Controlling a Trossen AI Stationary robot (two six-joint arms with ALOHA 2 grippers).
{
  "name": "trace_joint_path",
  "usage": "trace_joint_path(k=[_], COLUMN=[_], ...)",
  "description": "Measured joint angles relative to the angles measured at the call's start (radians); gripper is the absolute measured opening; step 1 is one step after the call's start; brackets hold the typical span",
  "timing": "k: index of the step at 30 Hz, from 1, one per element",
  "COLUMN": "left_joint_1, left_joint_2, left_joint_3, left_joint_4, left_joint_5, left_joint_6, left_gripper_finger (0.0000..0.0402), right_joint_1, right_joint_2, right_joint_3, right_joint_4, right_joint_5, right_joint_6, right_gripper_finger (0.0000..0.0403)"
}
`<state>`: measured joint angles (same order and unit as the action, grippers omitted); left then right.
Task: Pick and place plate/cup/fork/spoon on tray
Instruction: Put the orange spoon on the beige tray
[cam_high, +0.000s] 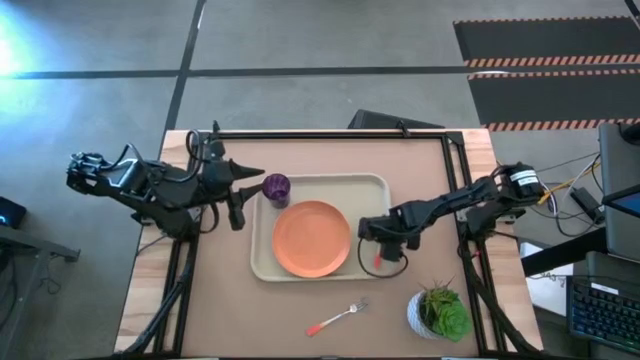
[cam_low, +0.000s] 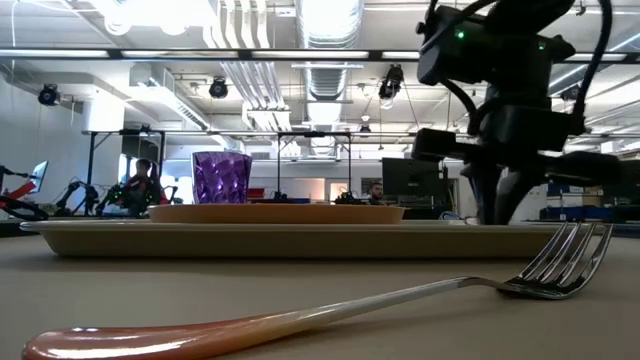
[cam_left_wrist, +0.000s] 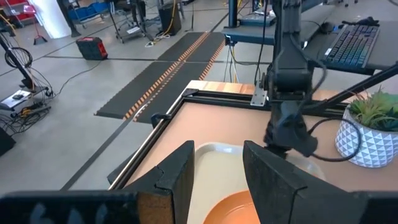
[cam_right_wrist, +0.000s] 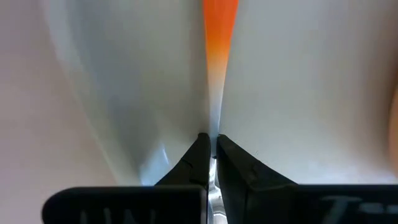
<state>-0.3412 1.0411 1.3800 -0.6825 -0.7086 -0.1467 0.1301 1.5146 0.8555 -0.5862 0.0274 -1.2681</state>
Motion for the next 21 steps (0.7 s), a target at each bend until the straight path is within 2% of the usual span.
trace_joint_path(k=[9, 16, 21], left_joint_1=[0.0, 0.0, 0.001], left_joint_2=[-0.01, -0.01, -0.01], left_joint_3=[0.0, 0.0, 0.0], left_joint_4=[0.014, 0.014, 0.018], left_joint_5=[-0.001, -0.002, -0.003], left_joint_6=[0.006, 0.006, 0.001], left_gripper_finger=[0.012, 0.012, 0.012], right_joint_1=[-0.026, -0.026, -0.026], right_joint_2=[-0.002, -0.002, -0.002], right_joint_3=[0.0, 0.0, 0.0], right_joint_4=[0.024, 0.031, 0.035], right_joint_5=[-0.002, -0.009, -0.001], right_joint_6=[-0.007, 0.116, 0.124], right_gripper_finger=[0.0008, 0.0011, 0.0028])
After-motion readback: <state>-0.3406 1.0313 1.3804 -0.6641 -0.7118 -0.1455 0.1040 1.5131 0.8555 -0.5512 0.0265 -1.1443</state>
